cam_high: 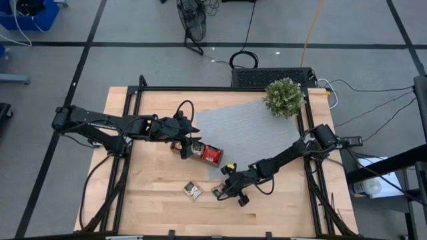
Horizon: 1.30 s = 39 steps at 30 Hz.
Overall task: Pick & Place Tea
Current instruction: Put the brown tea bag into the middle section of the wooden organizer
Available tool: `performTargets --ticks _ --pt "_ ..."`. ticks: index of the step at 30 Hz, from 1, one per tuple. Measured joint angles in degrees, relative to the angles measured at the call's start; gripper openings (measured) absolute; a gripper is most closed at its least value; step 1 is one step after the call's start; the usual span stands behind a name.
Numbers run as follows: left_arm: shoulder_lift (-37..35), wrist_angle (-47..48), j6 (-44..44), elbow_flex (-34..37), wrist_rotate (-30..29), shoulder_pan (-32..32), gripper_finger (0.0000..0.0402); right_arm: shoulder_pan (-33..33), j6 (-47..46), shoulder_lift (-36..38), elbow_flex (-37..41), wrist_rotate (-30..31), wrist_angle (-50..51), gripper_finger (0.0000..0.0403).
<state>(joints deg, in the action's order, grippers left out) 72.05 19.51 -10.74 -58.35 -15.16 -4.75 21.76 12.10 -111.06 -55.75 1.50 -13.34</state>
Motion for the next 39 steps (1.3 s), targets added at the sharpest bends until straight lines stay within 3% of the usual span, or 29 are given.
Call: performTargets --ticks 3,6,11,16,19,23,29,39 --pt "0.00 -0.02 -0.01 -0.01 0.00 0.00 0.0152 0.91 0.55 0.68 0.14 1.64 -3.33 0.0002" --pt "0.00 -0.15 -0.02 0.00 0.00 0.00 0.0152 2.03 2.76 2.56 0.35 7.34 -7.18 0.0001" --pt "0.00 -0.50 -0.24 -0.01 0.02 0.00 0.0152 3.44 9.79 6.85 0.08 29.90 -13.19 0.0000" --pt "0.00 -1.21 -5.12 -0.02 0.08 0.27 0.0152 2.16 22.48 8.61 0.11 57.58 -20.88 0.0000" --pt "0.00 -3.58 -10.76 -0.02 0.08 0.98 0.0152 -0.04 28.10 8.52 0.38 66.10 -25.08 0.0000" --pt "0.76 -8.40 -16.44 -0.06 0.85 1.53 0.0153 -2.71 29.79 8.52 0.74 64.54 -29.60 0.0000" --pt "4.05 -10.04 -17.70 -0.13 3.15 1.58 0.0155 -3.83 32.86 8.52 0.85 61.78 -35.44 0.0000" --pt "6.78 -10.22 -16.68 -0.02 3.27 3.23 0.0195 -3.67 35.91 8.54 0.85 58.30 -39.61 0.0000"
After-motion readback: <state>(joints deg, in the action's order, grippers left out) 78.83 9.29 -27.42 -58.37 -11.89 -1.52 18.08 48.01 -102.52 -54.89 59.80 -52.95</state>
